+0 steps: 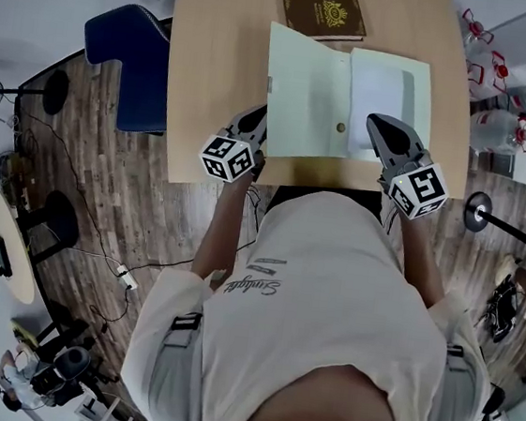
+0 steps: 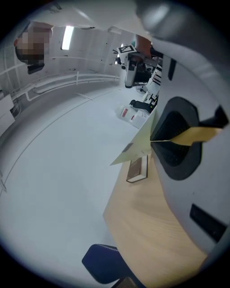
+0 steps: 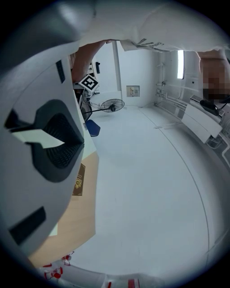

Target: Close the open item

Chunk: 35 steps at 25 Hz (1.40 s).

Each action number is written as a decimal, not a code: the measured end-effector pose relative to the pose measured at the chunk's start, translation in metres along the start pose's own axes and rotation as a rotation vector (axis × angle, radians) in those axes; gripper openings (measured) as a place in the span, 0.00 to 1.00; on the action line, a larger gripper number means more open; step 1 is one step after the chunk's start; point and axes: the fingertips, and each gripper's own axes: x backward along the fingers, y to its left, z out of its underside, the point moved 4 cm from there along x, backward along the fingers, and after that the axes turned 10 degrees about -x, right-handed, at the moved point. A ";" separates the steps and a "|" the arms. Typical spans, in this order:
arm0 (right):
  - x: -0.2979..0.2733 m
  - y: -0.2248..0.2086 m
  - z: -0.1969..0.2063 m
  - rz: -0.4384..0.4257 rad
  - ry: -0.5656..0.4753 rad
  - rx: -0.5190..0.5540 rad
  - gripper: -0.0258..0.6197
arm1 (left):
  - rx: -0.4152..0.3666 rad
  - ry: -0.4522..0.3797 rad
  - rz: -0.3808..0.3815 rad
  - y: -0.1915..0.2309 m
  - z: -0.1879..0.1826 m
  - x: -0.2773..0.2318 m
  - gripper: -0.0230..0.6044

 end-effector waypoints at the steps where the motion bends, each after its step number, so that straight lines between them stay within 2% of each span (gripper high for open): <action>1: -0.001 0.001 0.000 -0.001 -0.001 0.000 0.03 | -0.008 -0.004 0.023 -0.006 -0.003 -0.005 0.06; 4: -0.002 0.003 -0.002 0.002 -0.008 0.002 0.03 | -0.028 -0.004 0.082 -0.022 -0.008 -0.021 0.06; 11: 0.020 -0.010 -0.001 0.056 -0.032 -0.021 0.03 | -0.075 0.070 0.159 -0.044 0.001 -0.060 0.06; 17: 0.054 -0.040 0.003 0.112 -0.043 -0.064 0.03 | -0.078 0.117 0.171 -0.061 0.006 -0.086 0.06; 27: 0.095 -0.076 0.003 0.140 -0.066 -0.102 0.03 | -0.084 0.167 0.179 -0.100 0.013 -0.128 0.06; 35: 0.125 -0.110 0.007 0.163 -0.090 -0.145 0.03 | -0.129 0.203 0.194 -0.133 0.014 -0.156 0.06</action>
